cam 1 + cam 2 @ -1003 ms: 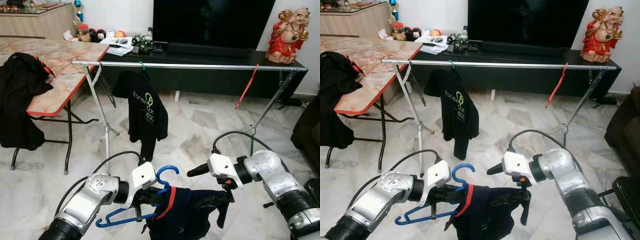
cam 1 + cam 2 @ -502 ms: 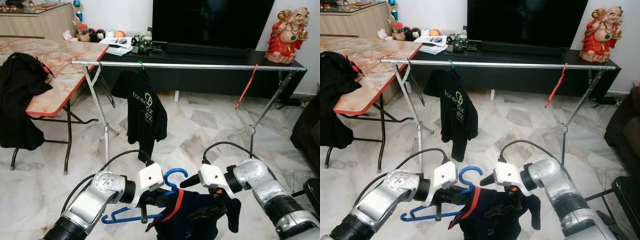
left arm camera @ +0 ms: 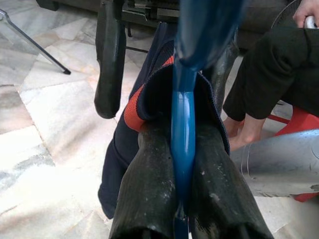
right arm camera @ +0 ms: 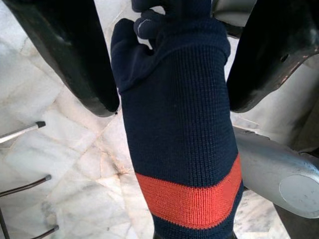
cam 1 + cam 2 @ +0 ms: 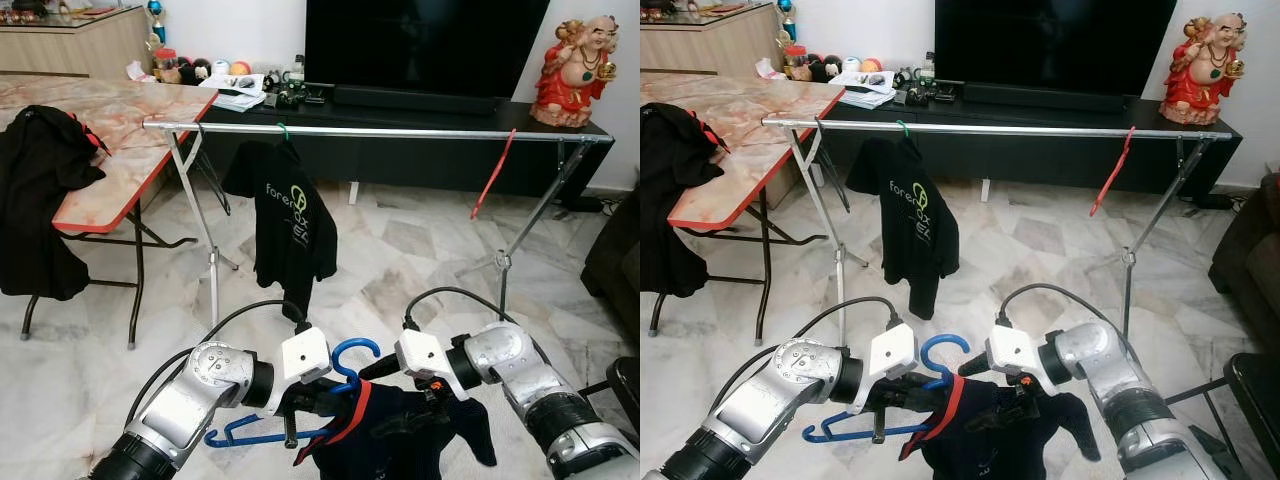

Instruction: Hang hanger

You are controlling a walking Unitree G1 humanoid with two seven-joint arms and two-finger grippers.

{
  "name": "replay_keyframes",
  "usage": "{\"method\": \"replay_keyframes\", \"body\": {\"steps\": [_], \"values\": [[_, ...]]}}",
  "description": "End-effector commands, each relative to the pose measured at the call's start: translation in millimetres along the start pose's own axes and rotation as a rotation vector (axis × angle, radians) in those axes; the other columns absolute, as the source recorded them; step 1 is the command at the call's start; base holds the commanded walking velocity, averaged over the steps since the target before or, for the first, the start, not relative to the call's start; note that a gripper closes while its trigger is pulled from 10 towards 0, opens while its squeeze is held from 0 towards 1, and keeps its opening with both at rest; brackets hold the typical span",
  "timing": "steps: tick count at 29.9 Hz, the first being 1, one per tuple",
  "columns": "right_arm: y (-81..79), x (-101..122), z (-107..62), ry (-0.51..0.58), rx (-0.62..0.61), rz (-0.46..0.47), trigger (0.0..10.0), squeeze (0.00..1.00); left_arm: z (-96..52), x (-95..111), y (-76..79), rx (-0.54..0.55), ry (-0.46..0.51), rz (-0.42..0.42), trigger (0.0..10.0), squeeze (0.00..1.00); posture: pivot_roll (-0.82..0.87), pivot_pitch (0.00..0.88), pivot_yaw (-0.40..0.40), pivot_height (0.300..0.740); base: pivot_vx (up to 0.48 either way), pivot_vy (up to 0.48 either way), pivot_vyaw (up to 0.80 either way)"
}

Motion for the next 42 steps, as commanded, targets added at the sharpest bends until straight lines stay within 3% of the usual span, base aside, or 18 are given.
{"method": "replay_keyframes", "body": {"steps": [1, 15, 42], "values": [[0.5, 2, -1.2, 0.015, -0.004, -0.004, 0.0, 0.0, 1.7, 18, 0.5, -0.018, 0.043, 0.058, 10.0, 0.0, 0.06, 0.0, -0.067, 0.74, 0.0, 0.0, 0.0], [-8.0, 0, 4.5, 0.034, 0.075, 0.015, 0.0, 0.0, 5.0, 28, -1.7, -0.017, 0.069, 0.073, 10.0, 0.0, 0.05, 0.0, -0.061, 0.74, 0.0, 0.0, 0.0], [-8.6, -1, 4.8, 0.03, 0.08, 0.042, 0.0, 0.0, 3.2, 32, -8.5, 0.03, 0.063, 0.111, 10.0, 0.0, 0.07, 0.0, -0.059, 0.74, 0.0, 0.0, 0.0]]}}
Point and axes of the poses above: a point about 5 cm out from each wrist's last joint towards the gripper, its own z axis pointing out of the wrist towards the gripper, its own x axis along the axis of the wrist's last joint, y = z × x, the point moved 2 cm from there along z, pointing out of the wrist towards the gripper, and after that the axes turned 2 degrees about z, right-handed, at the moved point
